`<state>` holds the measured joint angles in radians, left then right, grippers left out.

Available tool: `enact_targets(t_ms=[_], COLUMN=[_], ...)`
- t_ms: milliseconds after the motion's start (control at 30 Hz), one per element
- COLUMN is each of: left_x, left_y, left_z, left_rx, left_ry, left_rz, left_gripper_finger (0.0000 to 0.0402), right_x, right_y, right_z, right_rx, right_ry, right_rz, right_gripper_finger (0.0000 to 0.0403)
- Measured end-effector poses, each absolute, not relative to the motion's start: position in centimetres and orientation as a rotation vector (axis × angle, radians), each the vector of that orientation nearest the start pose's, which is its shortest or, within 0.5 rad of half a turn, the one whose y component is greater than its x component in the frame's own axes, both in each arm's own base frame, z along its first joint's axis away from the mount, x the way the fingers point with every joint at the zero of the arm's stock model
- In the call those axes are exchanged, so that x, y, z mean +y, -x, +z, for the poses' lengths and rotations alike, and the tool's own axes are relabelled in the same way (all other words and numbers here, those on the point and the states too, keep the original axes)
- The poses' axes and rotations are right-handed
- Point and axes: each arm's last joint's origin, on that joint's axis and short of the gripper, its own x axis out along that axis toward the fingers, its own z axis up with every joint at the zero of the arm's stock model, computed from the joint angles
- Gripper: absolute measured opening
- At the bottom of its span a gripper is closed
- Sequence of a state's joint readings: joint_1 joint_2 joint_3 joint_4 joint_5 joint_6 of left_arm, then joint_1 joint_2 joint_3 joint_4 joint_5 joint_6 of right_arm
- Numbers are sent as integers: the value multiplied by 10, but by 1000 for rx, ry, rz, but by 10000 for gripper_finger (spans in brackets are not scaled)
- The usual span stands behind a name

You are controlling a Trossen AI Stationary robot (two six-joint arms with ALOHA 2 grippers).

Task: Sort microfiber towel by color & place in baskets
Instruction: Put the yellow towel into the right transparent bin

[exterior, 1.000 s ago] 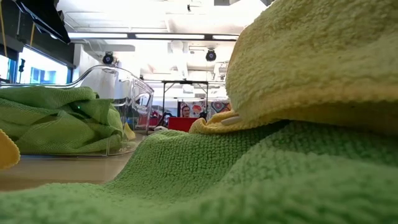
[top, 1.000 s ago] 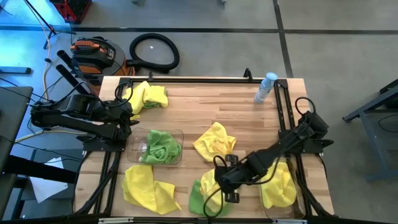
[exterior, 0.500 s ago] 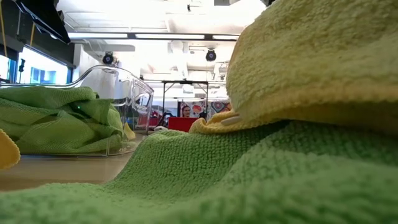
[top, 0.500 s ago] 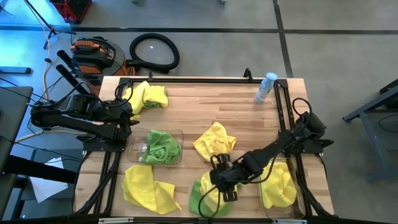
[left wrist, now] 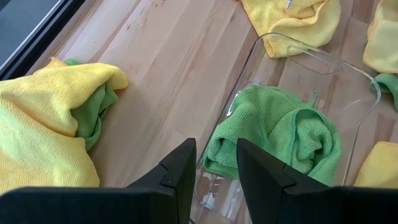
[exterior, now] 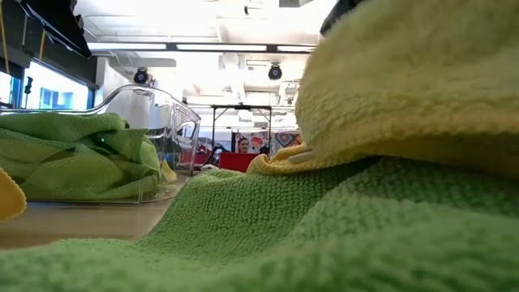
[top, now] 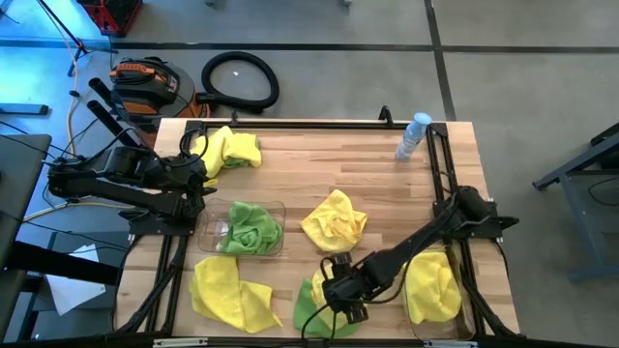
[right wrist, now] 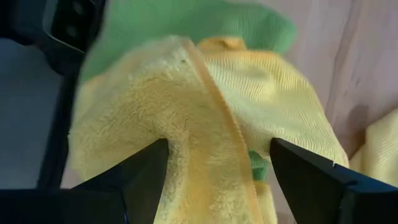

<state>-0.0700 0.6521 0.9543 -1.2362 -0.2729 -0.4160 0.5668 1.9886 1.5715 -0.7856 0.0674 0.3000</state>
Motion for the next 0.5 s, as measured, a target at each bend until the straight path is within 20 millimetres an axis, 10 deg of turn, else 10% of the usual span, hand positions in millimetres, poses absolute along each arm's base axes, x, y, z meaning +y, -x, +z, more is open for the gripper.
enact_targets(t_ms=[267,500], left_x=[2,2], left_y=[-85,-85], left_z=[317,317], left_rx=[871,871], left_ry=[224,224], left_rz=[376,376], left_gripper_finger=[105,105], right_x=[226,235], right_y=[-354,-349], right_z=[186,183], right_rx=[1267,1278], right_ry=[71,26], right_rz=[222,184], right_gripper_finger=[236,103])
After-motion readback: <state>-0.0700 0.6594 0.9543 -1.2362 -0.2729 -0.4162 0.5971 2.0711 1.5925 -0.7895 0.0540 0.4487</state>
